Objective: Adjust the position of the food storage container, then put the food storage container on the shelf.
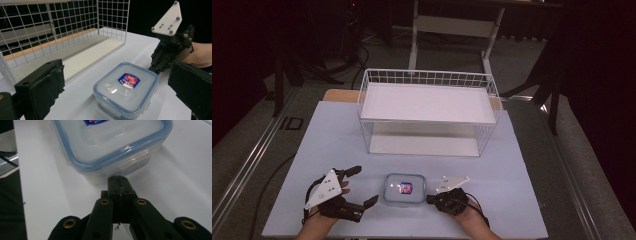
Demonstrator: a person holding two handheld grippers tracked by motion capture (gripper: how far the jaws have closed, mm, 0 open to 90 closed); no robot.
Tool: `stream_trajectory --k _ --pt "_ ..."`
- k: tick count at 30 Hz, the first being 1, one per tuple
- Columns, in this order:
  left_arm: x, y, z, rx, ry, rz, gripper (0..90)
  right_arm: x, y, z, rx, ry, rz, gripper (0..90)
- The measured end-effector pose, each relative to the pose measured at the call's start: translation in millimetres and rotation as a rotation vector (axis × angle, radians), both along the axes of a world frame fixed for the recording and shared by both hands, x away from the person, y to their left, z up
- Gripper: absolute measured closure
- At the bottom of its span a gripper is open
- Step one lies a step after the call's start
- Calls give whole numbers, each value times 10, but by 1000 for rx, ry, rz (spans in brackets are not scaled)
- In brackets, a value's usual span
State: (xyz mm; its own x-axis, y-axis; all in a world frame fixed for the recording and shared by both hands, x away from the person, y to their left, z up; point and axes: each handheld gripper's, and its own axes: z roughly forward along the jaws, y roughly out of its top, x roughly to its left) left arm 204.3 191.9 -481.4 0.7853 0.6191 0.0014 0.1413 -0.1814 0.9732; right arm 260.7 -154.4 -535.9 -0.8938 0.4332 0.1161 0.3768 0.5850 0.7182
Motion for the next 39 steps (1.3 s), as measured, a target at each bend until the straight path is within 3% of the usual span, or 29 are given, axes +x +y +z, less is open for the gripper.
stream_trajectory --k 6,9,10,11,12,13,15,17,19,20,24,25,26,27,30,33,34,36,38,39 --pt "-7 8 8 -8 3 -1 16 -45 -91 64 -14 -20 -14 900" --pt "0 13 9 -19 15 -9 16 -93 -216 163 10 -75 -66 827" --pt "5 13 10 -20 21 -10 16 -103 -255 204 41 -81 -80 792" --pt "5 13 10 -20 21 -10 16 -103 -255 204 41 -81 -80 792" --pt "19 21 12 -29 35 -12 16 -110 -284 245 62 -90 -89 743" --pt "24 21 15 -30 44 -15 16 -132 -304 320 75 -126 -98 630" --pt "32 22 22 -27 57 -20 16 -150 -310 390 100 -153 -99 485" --pt "37 17 29 -30 66 -38 16 -141 -314 449 162 -140 -103 330" --pt "32 8 37 -32 68 -51 16 -132 -298 480 168 -148 -102 175" --pt "26 -19 47 -27 60 -65 16 -129 -282 495 166 -162 -105 140" --pt "31 -63 83 -15 62 -66 16 -116 -259 563 207 -193 -122 127" --pt "39 -70 105 -19 64 -67 16 -122 -247 585 203 -217 -125 169" --pt "49 -78 130 -22 67 -59 16 -113 -230 611 185 -199 -109 166" --pt "60 -86 155 -24 76 -48 16 -103 -216 642 181 -186 -101 163" --pt "94 -105 225 -21 119 -43 16 -139 -193 718 184 -239 -111 184" --pt "124 -139 268 -2 169 -52 16 -90 -195 748 214 -148 -103 182" --pt "145 -151 276 14 194 -57 16 -83 -201 748 233 -148 -103 177" --pt "194 -161 287 18 245 -66 16 -78 -196 748 204 -170 -143 172" --pt "230 -176 300 43 266 -54 15 -61 -197 744 223 -145 -149 172" --pt "247 -186 306 56 276 -52 15 -60 -193 742 209 -148 -167 169"
